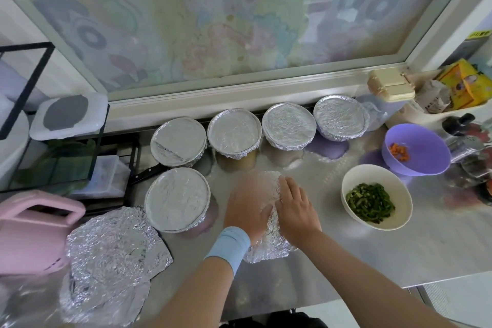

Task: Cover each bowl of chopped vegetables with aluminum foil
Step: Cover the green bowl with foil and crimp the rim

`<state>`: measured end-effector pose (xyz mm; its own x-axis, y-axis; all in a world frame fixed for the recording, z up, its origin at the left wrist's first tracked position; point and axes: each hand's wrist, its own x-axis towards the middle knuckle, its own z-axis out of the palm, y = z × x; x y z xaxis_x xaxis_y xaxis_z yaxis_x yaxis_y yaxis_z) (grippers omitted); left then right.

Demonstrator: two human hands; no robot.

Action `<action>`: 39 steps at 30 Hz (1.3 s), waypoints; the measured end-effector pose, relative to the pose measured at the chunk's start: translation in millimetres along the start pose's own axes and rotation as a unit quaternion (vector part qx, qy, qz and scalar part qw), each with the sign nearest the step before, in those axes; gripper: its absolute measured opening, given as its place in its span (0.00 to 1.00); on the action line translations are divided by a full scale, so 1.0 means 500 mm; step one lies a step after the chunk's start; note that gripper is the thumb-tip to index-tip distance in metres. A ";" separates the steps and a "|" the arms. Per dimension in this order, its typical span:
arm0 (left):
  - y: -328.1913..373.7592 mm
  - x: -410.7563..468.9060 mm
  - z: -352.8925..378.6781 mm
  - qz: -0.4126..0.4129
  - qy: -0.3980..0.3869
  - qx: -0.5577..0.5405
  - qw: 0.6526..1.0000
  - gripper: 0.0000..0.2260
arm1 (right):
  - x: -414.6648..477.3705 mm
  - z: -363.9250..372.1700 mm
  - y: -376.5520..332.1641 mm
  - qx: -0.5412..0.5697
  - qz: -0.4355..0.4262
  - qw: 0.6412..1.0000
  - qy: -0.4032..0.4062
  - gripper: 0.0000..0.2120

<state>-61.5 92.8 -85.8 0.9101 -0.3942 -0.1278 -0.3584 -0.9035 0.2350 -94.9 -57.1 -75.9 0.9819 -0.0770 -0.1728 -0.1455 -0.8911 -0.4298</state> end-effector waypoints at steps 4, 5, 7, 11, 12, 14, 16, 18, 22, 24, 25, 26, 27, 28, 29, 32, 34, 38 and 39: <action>-0.002 0.005 -0.005 -0.005 0.031 -0.049 0.998 0.28 | 0.002 0.007 0.011 0.057 -0.002 0.998 0.013 0.28; -0.003 0.006 -0.004 -0.003 0.039 -0.062 0.997 0.28 | 0.003 0.011 0.014 0.065 -0.007 0.998 0.020 0.28; -0.004 0.002 -0.002 -0.005 0.061 -0.101 0.993 0.27 | 0.002 0.019 0.019 0.079 -0.013 0.996 0.034 0.28; 0.004 -0.017 0.005 -0.063 0.151 -0.218 0.962 0.23 | 0.005 0.030 0.027 0.074 -0.027 0.996 0.036 0.28; 0.006 -0.022 0.008 -0.076 0.164 -0.233 0.955 0.23 | 0.006 0.031 0.029 0.071 -0.033 0.996 0.035 0.28; 0.005 -0.026 0.017 -0.092 0.172 -0.255 0.947 0.24 | 0.009 0.031 0.032 0.071 -0.045 0.996 0.035 0.28; 0.000 -0.023 0.023 -0.105 0.166 -0.268 0.943 0.26 | 0.012 0.033 0.033 0.074 -0.047 0.995 0.040 0.28; -0.005 -0.021 0.027 -0.104 0.167 -0.266 0.944 0.26 | 0.011 0.036 0.033 0.077 -0.045 0.995 0.048 0.28; -0.012 -0.021 0.033 -0.053 0.153 -0.138 0.977 0.27 | 0.009 0.036 0.031 0.065 -0.047 0.996 0.045 0.29; -0.017 -0.027 0.030 0.001 0.122 -0.058 0.991 0.32 | 0.010 0.034 0.032 0.051 -0.051 0.997 0.042 0.31; -0.018 -0.031 0.025 0.025 0.089 -0.028 0.995 0.37 | 0.010 0.033 0.034 0.042 -0.053 0.997 0.040 0.31; -0.017 -0.035 0.018 0.038 0.044 -0.007 0.998 0.43 | 0.010 0.032 0.035 0.029 -0.054 0.997 0.039 0.31; -0.016 -0.038 0.010 0.043 -0.005 0.012 0.999 0.49 | 0.010 0.031 0.035 0.014 -0.055 0.998 0.038 0.30; -0.016 -0.041 0.003 0.045 -0.041 0.033 0.998 0.54 | 0.010 0.031 0.034 -0.002 -0.055 0.998 0.037 0.30; -0.016 -0.042 -0.003 0.046 -0.061 0.054 0.996 0.57 | 0.011 0.030 0.031 -0.019 -0.054 0.998 0.037 0.30; -0.019 -0.039 -0.012 0.042 -0.085 0.078 0.992 0.61 | 0.012 0.027 0.026 -0.085 -0.054 0.994 0.037 0.31; -0.017 -0.038 -0.012 0.040 -0.085 0.075 0.993 0.62 | 0.008 0.018 0.032 -0.121 -0.077 0.989 0.027 0.34; -0.014 -0.039 -0.014 0.027 -0.084 0.060 0.994 0.62 | -0.019 0.004 0.063 -0.140 -0.213 0.967 -0.013 0.39; -0.015 -0.037 -0.016 0.025 -0.088 0.052 0.994 0.62 | -0.026 0.000 0.073 -0.143 -0.238 0.960 -0.022 0.40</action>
<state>-74.1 108.1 -77.5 0.8429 -0.4549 -0.2873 -0.4308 -0.8905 0.1461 -112.8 -88.8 -89.5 0.9219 0.3832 -0.0568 0.3644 -0.9076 -0.2085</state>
